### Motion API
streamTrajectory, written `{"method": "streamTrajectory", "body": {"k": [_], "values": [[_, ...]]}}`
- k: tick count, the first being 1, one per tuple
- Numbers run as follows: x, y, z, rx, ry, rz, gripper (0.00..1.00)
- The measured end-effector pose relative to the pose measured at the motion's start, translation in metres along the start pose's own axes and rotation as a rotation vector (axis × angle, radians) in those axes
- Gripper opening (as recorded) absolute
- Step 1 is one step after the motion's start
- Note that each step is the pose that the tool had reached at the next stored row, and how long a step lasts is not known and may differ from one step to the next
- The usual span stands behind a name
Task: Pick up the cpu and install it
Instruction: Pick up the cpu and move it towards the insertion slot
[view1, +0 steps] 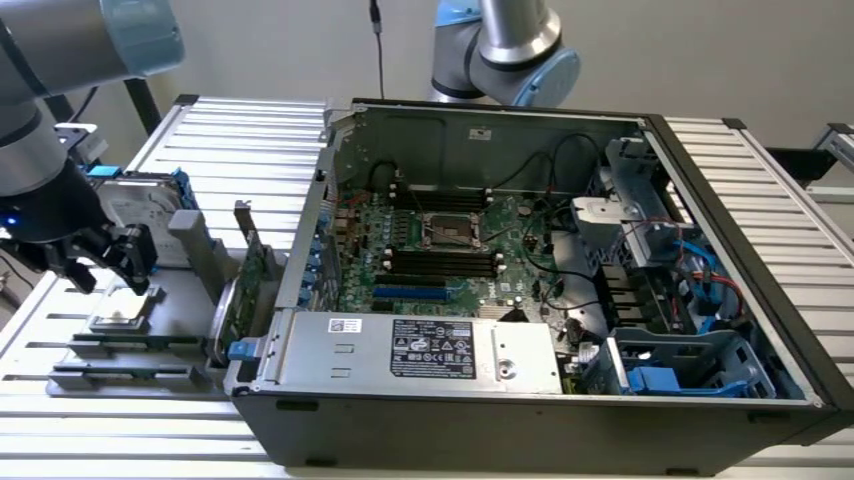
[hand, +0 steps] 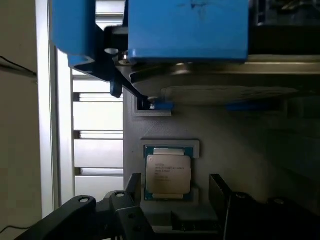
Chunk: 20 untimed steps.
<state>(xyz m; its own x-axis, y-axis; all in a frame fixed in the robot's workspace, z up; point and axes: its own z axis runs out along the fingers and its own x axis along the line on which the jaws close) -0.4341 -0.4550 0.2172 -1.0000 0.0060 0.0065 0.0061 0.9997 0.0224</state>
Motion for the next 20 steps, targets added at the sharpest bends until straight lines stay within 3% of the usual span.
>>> {"method": "streamTrajectory", "body": {"k": [10, 20], "values": [[0.0, -0.0007, 0.0176, 0.0, 0.0014, 0.0, 0.65], [0.002, -0.0008, 0.0227, 0.0001, 0.0071, 0.007, 0.65]]}}
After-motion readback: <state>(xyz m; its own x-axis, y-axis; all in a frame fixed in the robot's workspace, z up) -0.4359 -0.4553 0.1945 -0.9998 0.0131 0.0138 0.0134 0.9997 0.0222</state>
